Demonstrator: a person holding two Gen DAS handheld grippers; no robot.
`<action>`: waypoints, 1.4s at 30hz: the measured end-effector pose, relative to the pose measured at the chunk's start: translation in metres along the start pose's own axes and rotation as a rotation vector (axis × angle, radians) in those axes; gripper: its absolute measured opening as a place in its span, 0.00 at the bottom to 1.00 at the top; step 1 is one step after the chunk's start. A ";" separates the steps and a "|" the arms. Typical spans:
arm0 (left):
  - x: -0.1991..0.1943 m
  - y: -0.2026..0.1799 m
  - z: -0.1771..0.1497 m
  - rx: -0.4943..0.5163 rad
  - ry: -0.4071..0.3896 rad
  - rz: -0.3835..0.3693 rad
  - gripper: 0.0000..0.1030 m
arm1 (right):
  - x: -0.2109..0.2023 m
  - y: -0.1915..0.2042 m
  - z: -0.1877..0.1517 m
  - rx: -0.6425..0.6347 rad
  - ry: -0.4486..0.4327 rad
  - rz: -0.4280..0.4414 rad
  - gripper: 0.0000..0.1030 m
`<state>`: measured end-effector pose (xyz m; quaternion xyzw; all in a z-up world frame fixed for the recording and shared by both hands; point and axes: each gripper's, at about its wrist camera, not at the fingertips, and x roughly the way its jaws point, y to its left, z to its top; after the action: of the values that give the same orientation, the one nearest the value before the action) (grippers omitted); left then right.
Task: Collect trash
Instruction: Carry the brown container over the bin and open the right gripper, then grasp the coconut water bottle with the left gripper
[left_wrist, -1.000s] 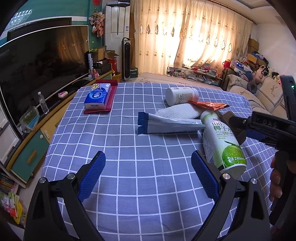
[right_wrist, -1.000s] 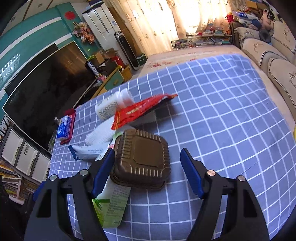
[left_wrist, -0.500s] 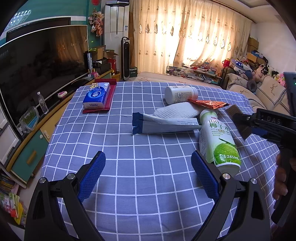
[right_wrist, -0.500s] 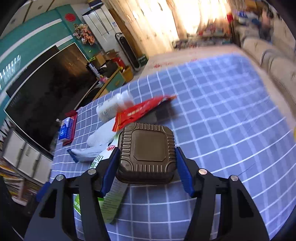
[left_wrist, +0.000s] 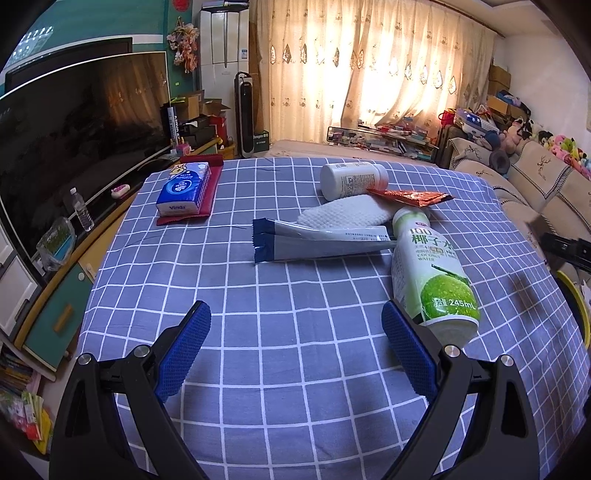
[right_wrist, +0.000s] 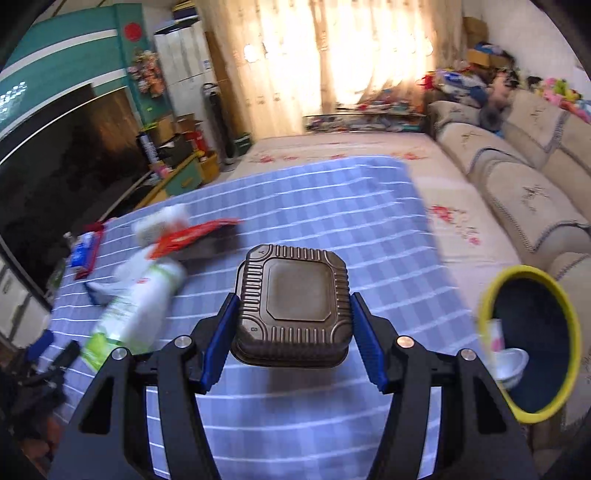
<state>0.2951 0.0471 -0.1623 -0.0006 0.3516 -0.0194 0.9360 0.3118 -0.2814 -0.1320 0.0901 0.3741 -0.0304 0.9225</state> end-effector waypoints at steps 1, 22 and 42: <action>0.000 -0.001 0.000 0.004 0.000 0.001 0.90 | -0.002 -0.013 -0.002 0.009 -0.002 -0.028 0.56; -0.002 -0.005 0.001 0.017 -0.017 -0.023 0.90 | 0.028 -0.217 -0.038 0.285 0.171 -0.365 0.58; -0.012 -0.043 0.025 0.056 0.064 -0.219 0.90 | 0.014 -0.211 -0.039 0.270 0.154 -0.327 0.65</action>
<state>0.3010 0.0039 -0.1355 -0.0124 0.3785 -0.1315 0.9161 0.2695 -0.4808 -0.1994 0.1530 0.4455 -0.2226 0.8535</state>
